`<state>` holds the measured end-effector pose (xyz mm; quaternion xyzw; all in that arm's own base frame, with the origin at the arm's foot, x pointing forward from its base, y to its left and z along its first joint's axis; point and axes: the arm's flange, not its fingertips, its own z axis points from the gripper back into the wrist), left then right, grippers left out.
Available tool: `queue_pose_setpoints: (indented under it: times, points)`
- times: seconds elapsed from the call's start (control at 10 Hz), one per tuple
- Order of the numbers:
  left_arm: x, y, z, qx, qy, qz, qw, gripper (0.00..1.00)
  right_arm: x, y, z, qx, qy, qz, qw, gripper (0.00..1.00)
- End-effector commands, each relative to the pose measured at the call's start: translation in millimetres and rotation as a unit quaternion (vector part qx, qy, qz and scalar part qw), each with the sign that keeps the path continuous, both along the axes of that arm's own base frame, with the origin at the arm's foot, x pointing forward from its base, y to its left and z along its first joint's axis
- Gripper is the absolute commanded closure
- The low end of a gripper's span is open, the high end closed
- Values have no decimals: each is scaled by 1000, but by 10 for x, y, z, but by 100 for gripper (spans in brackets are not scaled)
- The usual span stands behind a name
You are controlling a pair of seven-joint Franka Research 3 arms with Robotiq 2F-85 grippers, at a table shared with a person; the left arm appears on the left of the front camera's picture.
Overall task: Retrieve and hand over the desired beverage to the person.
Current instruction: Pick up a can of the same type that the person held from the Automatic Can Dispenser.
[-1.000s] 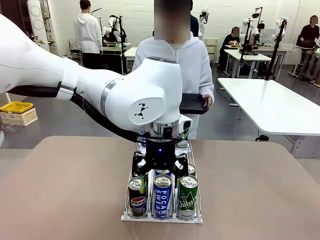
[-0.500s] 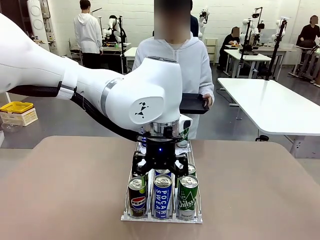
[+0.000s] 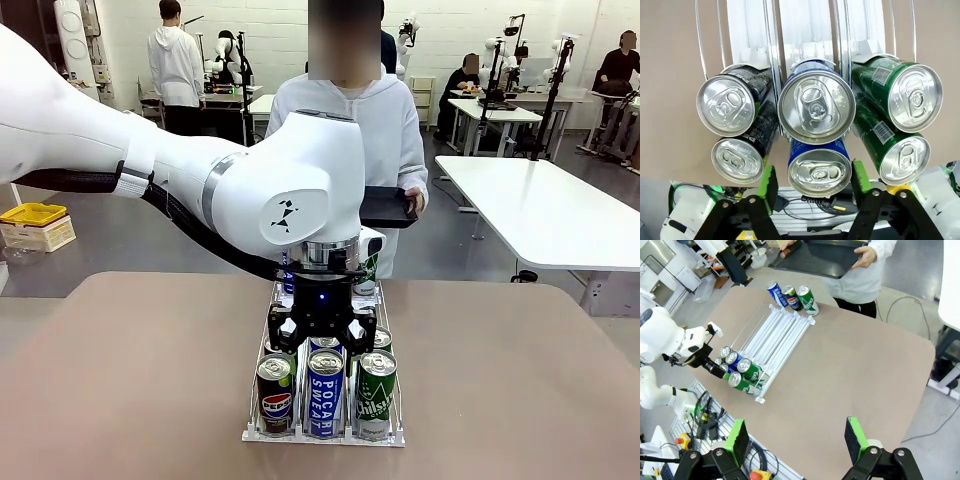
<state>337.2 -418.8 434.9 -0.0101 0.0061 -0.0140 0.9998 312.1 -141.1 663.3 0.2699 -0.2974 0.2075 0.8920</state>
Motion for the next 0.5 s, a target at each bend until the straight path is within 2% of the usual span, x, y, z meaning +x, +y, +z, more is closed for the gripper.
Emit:
queue_pose_setpoints:
  times: [0.0, 0.2, 0.3, 0.4]
  points:
    - [-8, -21, 16, -10, 12, 1, 1000, 100, 23, 10, 1, 8, -5, 4, 1000, 0]
    - [-8, -29, -4, -9, 17, -1, 1000, 100, 23, 10, 1, 8, -5, 4, 1000, 0]
    - [-7, -31, -10, -11, 20, -1, 1000, 94, 23, 10, 1, 8, -5, 4, 1000, 0]
    - [-5, -32, -15, -12, 22, -1, 1000, 100, 23, 10, 1, 8, -5, 4, 1000, 0]
